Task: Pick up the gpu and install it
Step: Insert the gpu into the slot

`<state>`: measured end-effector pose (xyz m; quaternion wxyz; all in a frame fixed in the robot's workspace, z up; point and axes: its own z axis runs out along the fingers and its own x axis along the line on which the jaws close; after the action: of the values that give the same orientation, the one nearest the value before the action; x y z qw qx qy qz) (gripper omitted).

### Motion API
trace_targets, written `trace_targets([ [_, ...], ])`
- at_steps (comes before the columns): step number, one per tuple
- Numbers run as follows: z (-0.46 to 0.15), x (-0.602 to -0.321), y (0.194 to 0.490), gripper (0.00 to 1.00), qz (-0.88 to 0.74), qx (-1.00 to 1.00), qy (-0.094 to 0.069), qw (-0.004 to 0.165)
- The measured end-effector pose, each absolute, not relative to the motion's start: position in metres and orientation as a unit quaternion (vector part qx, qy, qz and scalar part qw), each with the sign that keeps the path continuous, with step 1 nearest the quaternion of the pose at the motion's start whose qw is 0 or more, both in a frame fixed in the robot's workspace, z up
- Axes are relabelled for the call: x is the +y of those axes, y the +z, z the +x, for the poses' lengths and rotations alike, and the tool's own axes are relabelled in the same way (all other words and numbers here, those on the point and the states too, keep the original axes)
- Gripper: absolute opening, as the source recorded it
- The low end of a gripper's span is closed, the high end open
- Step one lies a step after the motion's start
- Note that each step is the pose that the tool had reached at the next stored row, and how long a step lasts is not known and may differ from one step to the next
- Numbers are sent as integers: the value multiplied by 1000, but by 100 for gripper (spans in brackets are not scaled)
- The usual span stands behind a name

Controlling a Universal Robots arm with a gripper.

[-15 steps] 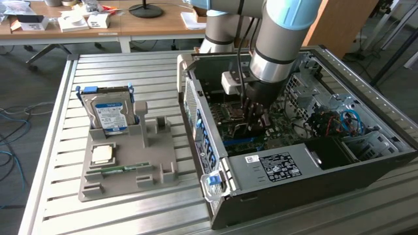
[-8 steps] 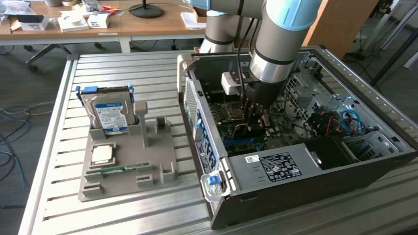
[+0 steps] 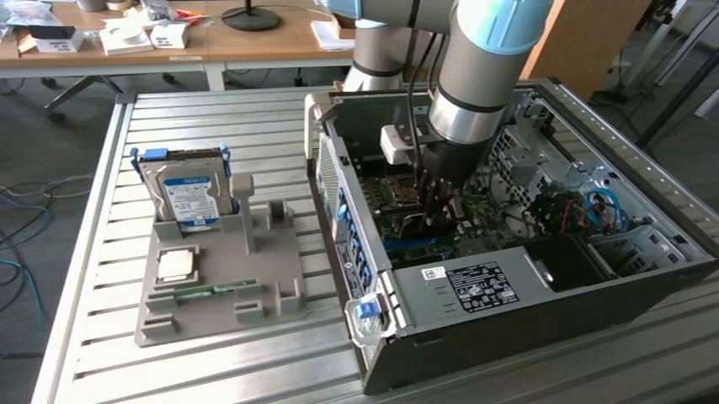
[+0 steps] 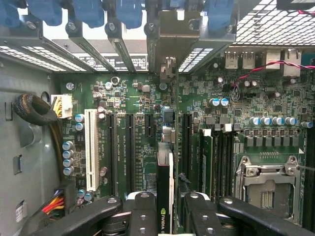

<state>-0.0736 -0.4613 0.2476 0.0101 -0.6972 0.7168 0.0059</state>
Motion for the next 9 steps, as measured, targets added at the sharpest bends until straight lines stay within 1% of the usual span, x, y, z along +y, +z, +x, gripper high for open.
trace_targets([
  [9,-74,-461,247,26,-697,717,6,10],
])
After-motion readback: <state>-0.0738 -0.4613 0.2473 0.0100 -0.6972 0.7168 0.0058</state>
